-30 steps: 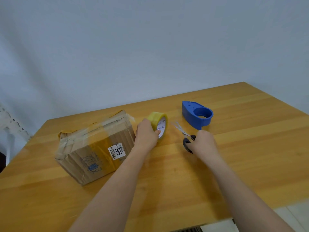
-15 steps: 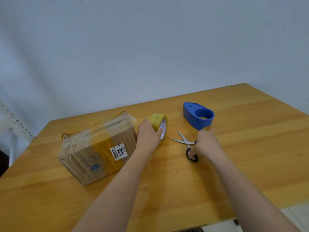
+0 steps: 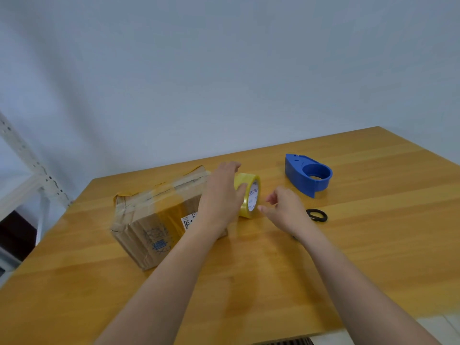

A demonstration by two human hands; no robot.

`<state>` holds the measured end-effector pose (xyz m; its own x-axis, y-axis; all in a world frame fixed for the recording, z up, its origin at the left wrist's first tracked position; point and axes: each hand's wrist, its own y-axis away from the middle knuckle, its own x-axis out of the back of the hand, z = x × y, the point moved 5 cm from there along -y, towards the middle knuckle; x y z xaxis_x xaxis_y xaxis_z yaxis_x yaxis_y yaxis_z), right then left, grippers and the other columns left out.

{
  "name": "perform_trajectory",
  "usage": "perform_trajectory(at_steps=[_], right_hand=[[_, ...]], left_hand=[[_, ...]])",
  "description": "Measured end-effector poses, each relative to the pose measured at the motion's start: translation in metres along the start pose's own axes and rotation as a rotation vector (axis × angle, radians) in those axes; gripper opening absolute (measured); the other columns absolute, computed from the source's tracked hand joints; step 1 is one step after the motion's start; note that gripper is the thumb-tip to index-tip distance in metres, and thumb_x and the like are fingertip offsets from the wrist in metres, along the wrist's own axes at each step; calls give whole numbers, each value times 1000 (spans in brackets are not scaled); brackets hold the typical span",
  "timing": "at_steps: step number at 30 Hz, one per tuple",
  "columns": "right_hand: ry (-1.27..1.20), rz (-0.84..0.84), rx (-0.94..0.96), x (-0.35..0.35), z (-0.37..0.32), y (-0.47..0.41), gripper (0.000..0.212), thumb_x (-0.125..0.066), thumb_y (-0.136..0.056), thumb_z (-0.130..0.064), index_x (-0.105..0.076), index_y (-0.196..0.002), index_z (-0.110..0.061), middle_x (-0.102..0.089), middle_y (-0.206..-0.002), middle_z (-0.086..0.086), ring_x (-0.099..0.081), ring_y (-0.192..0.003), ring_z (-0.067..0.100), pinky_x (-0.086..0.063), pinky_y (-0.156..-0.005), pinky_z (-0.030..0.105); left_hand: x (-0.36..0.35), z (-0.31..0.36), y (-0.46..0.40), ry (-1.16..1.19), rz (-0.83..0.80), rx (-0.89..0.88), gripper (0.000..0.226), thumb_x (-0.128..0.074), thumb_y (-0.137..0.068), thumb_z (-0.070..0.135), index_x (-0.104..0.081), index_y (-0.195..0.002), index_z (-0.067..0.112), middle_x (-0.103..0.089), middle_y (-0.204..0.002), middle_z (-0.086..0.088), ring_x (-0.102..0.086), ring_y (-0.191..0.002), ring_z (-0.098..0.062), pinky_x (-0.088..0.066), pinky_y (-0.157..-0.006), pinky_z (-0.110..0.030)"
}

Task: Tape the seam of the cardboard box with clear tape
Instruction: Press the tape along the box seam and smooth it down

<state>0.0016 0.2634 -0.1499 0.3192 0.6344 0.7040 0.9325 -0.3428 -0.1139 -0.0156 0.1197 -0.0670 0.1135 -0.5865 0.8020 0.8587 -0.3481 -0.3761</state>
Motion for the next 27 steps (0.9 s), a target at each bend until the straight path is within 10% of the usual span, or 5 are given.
perform_trajectory(at_steps=[8,27], right_hand=[[-19,-69,-42,-26,-7,8,50,-78,-74,-35,-55,-112,-12,-57,-112,4,-56,-100,18,-42,-71,27],[162,38,81,-41,-31,6,16,-50,-97,-12,-59,-102,0,-46,-92,6,-47,-82,18,-32,-71,27]], left_hand=[[17,-40,24,-589,136,173,72,-54,-78,66,-50,-119,7,-47,-123,-12,-42,-114,-32,-32,-96,-44],[43,-110,36,-185,64,173,64,-54,-81,-1,-36,-139,20,-38,-148,3,-20,-144,-17,-7,-119,-45]])
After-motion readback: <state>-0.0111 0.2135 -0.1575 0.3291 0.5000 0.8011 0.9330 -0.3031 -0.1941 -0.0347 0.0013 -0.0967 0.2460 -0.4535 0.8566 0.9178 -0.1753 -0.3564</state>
